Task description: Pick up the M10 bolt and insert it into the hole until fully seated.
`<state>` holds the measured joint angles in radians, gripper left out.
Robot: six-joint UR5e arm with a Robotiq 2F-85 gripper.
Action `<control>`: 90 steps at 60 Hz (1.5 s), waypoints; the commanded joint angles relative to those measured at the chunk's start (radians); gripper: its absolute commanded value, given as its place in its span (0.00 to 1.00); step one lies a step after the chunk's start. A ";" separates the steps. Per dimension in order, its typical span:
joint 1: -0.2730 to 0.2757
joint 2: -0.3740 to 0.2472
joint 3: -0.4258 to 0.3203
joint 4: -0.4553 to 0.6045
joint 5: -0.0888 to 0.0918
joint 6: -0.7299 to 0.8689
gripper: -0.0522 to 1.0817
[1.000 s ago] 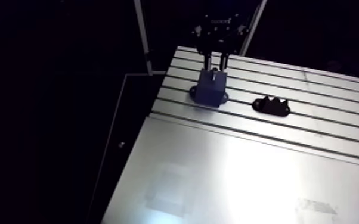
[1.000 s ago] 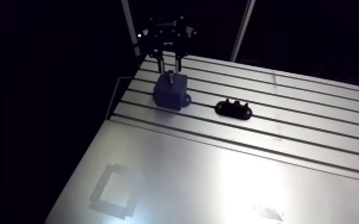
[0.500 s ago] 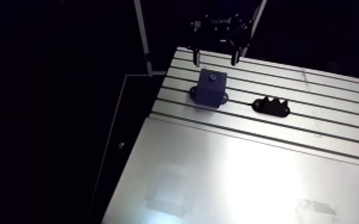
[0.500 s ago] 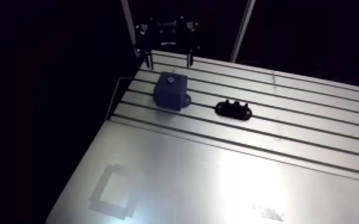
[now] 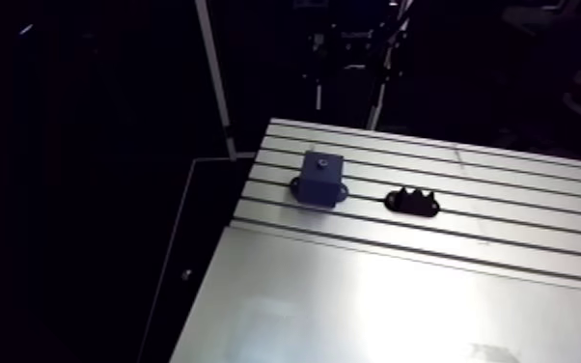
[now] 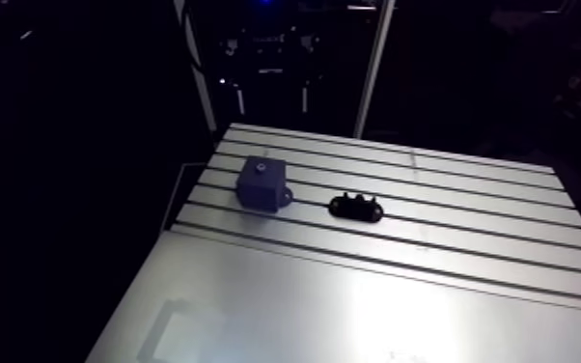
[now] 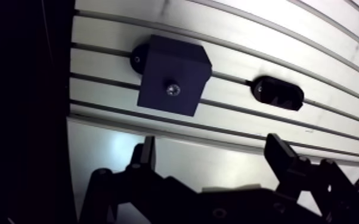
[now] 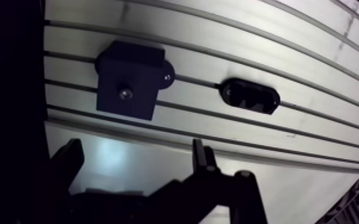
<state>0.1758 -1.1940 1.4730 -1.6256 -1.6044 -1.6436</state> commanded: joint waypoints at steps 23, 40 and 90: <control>-0.240 -0.293 0.019 0.039 0.010 -0.006 0.05; -0.236 -0.293 -0.011 0.059 0.013 -0.009 0.05; -0.218 -0.270 -0.074 0.154 0.022 -0.012 0.05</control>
<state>-0.0539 -1.4675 1.4068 -1.4734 -1.5852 -1.6565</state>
